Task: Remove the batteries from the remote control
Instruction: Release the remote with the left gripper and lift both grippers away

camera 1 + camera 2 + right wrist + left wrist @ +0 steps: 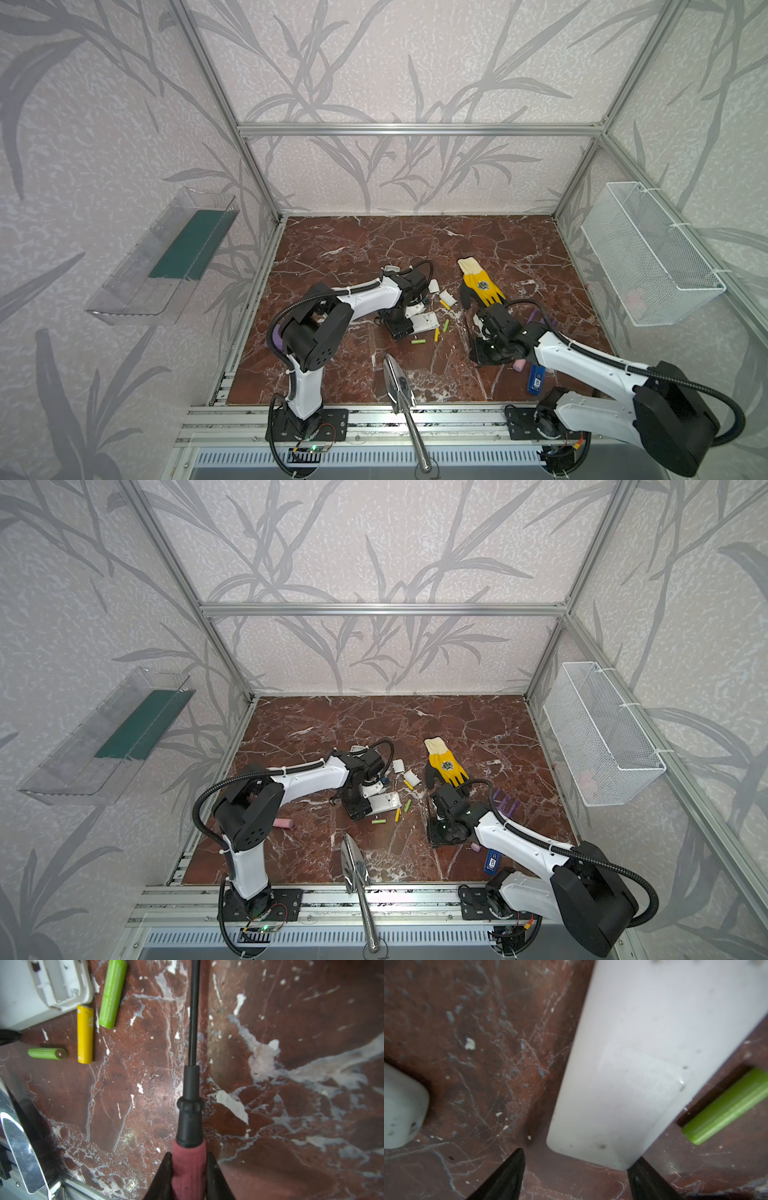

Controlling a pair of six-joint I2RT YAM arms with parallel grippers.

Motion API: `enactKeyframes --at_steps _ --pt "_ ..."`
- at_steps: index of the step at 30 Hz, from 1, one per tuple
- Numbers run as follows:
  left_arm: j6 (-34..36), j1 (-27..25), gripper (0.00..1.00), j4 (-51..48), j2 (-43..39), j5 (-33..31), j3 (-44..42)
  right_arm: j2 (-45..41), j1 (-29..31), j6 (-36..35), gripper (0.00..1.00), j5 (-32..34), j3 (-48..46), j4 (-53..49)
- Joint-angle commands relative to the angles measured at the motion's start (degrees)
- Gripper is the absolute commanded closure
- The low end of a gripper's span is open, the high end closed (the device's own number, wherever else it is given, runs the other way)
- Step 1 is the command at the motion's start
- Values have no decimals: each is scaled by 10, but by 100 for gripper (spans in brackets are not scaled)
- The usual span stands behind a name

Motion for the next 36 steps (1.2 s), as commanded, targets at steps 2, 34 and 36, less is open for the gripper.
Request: enactKeyframes --at_steps 2,34,36 --pt "-7 5 21 5 -23 -31 -10 11 2 -9 100 26 5 -7" --pt "-79 35 1 113 -192 -60 -99 67 1 -41 56 70 20 11" --pt "-82 38 1 122 -207 -62 -108 64 1 -45 51 71 25 9"
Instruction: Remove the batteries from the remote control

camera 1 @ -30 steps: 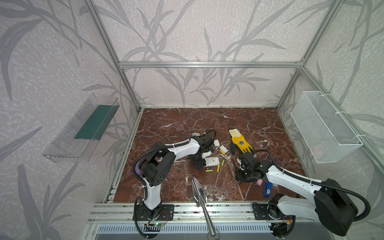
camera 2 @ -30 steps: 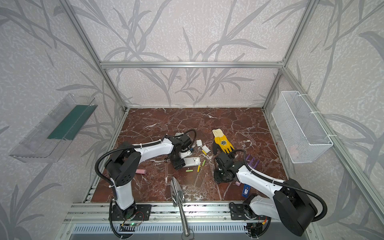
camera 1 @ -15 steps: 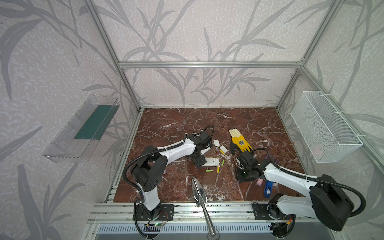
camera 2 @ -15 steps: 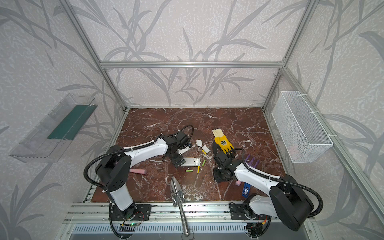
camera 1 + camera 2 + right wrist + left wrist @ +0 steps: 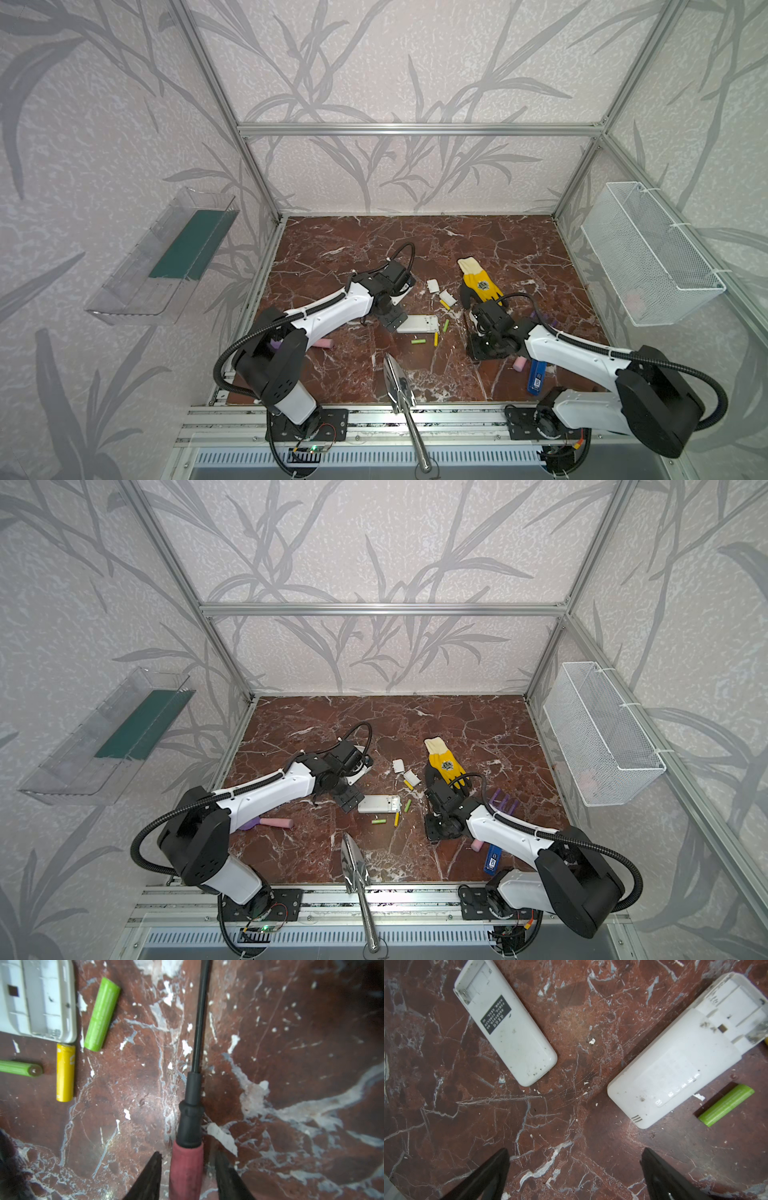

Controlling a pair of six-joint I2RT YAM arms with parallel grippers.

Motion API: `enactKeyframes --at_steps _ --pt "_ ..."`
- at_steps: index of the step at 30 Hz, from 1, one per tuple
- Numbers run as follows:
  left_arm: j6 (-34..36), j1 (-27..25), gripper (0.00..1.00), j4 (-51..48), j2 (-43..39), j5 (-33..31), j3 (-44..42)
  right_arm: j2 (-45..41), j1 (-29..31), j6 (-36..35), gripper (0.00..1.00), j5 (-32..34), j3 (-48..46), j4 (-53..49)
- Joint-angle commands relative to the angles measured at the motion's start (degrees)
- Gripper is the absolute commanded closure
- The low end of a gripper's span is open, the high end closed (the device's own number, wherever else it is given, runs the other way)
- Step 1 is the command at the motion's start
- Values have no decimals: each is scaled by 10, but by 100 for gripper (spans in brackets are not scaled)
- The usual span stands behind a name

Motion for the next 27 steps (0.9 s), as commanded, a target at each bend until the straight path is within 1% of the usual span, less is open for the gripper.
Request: enactKeyframes --at_steps 1,2,3,4,6,7,8,12,16,19,22,25,27 --pt "-21 6 1 24 -32 -14 -15 6 1 -11 48 16 7 -21" --pt "-22 6 1 27 -40 -14 -20 2 0 -13 45 17 11 -23" --pt "-24 8 1 31 -47 -14 -24 -2 0 -17 35 18 14 -25" --pt "-26 9 1 36 -54 -10 -27 -7 -2 -20 28 18 18 -28" --pt "-28 15 1 48 -72 2 -37 -18 -3 -28 18 19 28 -36" --pt "-29 18 1 54 -80 9 -42 -22 -3 -32 11 19 32 -39" --pt "-30 21 1 62 -92 16 -50 -29 -3 -38 1 19 38 -44" --pt "-41 38 1 103 -145 43 -86 -63 -4 -57 1 21 50 -45" --pt "-63 61 1 143 -202 38 -128 -105 -8 -82 1 48 55 -40" --pt "-87 87 0 166 -248 16 -165 -121 -30 -106 1 68 62 -43" --pt "-121 129 0 196 -295 -16 -209 -123 -66 -136 1 87 77 -41" --pt "-132 163 0 243 -336 -48 -255 -130 -100 -180 1 144 85 -22" --pt "-141 185 0 258 -355 -66 -272 -137 -128 -209 1 183 81 7"
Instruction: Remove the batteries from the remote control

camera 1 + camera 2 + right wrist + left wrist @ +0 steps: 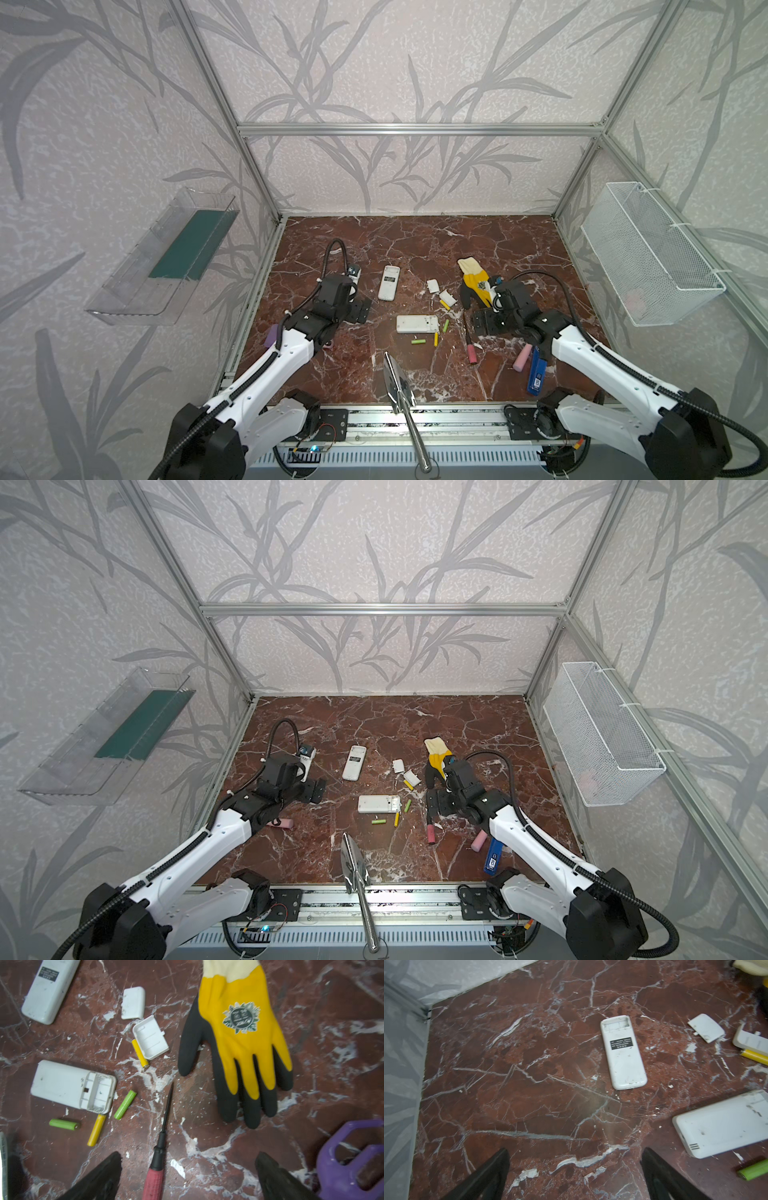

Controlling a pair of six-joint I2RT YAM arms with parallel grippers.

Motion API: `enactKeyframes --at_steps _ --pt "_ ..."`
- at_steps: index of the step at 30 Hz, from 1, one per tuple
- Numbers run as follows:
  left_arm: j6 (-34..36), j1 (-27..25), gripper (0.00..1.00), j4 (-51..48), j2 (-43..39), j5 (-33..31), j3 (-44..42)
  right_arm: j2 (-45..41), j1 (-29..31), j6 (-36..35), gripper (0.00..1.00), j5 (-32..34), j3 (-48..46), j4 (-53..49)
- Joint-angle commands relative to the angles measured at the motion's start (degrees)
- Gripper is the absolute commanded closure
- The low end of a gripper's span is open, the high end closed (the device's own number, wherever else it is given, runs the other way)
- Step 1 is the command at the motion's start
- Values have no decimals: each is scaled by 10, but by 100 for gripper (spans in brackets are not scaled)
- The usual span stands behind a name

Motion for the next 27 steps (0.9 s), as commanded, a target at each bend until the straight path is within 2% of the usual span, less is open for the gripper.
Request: enactKeyframes --at_steps 1,4,9,16,20,23,27 --pt "-34 31 0 57 -27 -39 -22 -18 -45 -71 1 79 8 47" --pt "-32 56 0 68 -21 -47 -27 -21 -109 -109 1 72 -14 121" --pt "-17 77 1 131 22 -77 -48 -12 -173 -148 1 57 -74 266" --pt "-7 116 0 217 42 -16 -90 67 -175 -180 1 76 -146 474" --pt "-5 125 1 250 44 11 -104 116 -179 -187 1 61 -185 603" --pt "-3 130 0 270 48 15 -111 137 -183 -192 1 47 -177 618" --pt "4 135 1 292 57 25 -117 172 -190 -216 1 19 -205 755"
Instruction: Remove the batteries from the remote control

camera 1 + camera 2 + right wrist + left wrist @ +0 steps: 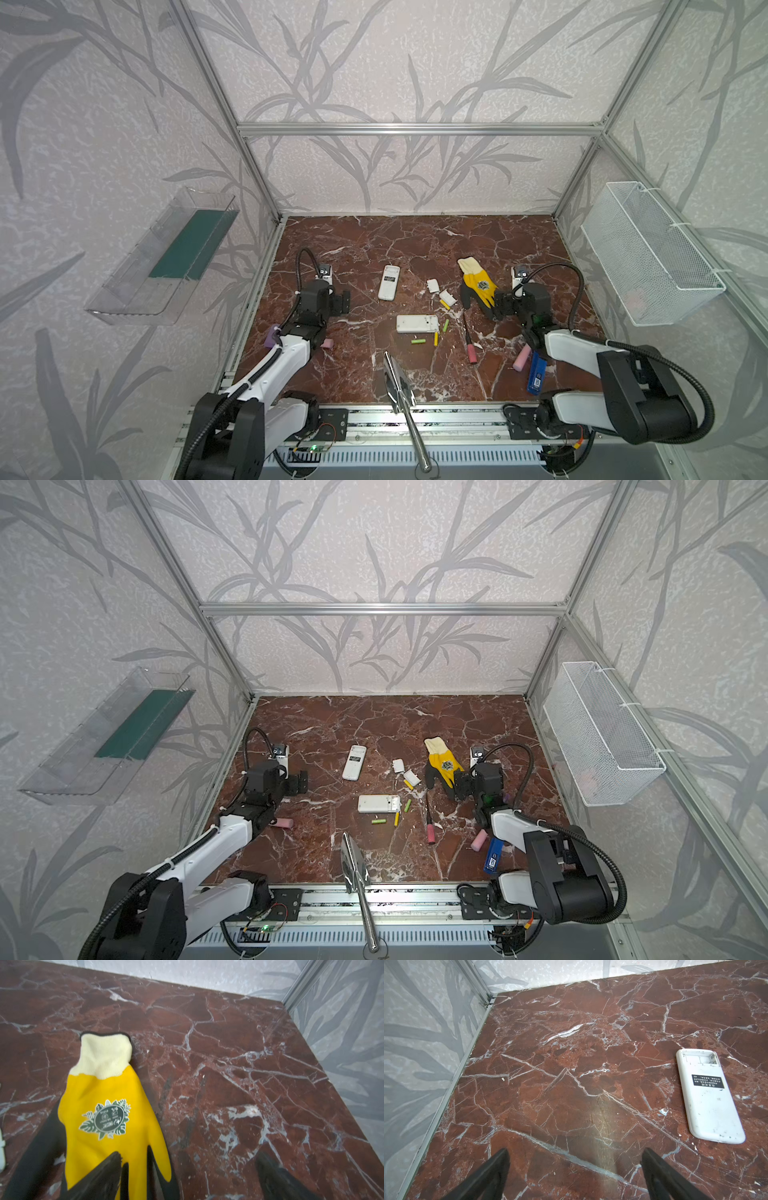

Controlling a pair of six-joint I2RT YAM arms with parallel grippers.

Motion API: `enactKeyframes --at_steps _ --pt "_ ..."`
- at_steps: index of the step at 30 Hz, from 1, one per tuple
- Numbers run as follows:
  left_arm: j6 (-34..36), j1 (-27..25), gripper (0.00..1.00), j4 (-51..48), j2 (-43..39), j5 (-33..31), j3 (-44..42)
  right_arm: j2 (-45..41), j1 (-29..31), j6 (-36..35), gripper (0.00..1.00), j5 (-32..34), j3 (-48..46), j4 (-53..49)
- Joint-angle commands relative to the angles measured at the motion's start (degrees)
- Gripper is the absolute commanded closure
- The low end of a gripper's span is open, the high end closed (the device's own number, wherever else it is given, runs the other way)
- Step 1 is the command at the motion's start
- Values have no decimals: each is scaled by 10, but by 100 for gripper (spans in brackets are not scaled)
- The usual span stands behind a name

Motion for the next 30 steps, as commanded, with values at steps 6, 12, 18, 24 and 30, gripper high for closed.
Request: enactKeyframes --at_steps 6,12,18,24,30 --pt "19 17 0 84 12 39 -25 74 -28 1 1 -89 -23 203" --pt "38 33 0 150 15 59 -52 127 -28 -13 1 -108 -41 293" --pt "34 78 0 255 50 105 -81 139 -28 8 1 -51 -12 258" --pt "12 114 1 363 111 160 -88 142 -28 10 1 -43 -33 301" --pt "11 121 1 473 195 188 -86 139 -28 6 1 -57 -16 264"
